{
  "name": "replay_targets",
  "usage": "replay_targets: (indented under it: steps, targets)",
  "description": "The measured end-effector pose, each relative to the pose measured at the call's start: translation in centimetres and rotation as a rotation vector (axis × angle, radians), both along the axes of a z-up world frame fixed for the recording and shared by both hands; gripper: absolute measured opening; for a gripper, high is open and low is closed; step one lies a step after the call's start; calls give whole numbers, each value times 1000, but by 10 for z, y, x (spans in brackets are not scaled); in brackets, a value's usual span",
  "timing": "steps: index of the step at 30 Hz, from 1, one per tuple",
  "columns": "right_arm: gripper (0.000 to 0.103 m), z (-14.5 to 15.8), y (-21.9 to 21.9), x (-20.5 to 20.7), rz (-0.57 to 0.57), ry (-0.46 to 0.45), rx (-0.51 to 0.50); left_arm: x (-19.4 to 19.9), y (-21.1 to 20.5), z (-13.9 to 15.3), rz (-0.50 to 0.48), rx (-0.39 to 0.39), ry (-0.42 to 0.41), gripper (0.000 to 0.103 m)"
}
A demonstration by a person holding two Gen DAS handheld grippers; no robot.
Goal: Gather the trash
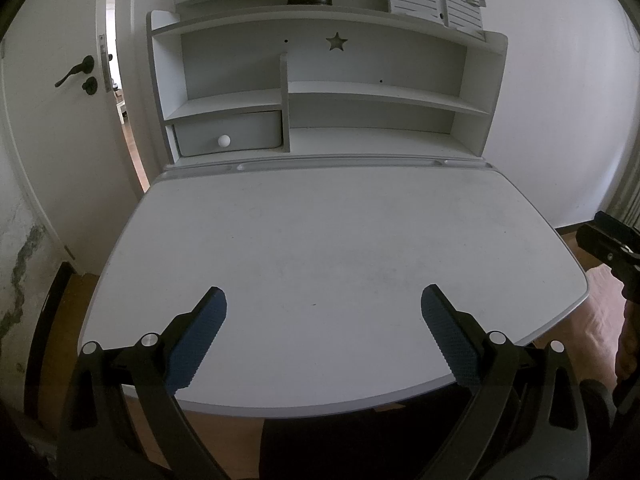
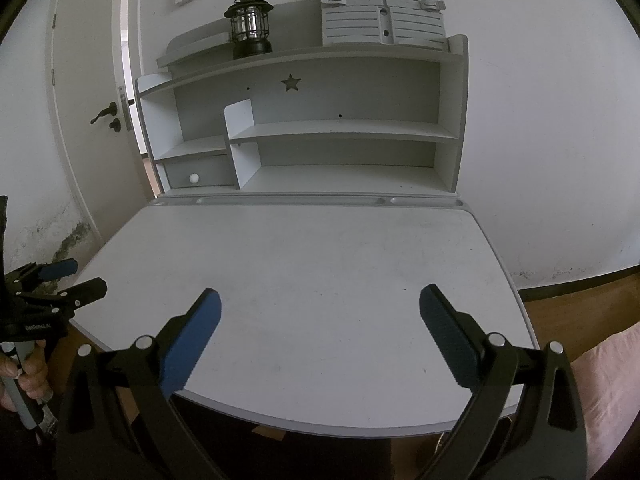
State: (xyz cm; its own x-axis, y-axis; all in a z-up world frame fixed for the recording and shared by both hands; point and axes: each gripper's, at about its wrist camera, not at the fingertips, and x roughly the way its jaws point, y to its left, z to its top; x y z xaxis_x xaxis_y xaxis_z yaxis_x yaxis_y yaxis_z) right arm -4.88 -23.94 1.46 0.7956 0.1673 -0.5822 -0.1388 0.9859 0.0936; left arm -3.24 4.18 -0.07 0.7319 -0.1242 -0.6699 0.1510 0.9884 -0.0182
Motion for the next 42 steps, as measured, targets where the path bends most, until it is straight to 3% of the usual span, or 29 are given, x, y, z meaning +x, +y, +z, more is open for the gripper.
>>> replay_targets:
  steps: [42]
  targets:
    - [96, 0, -4, -1, 11, 2, 1, 0, -1, 2, 28, 30, -4, 95]
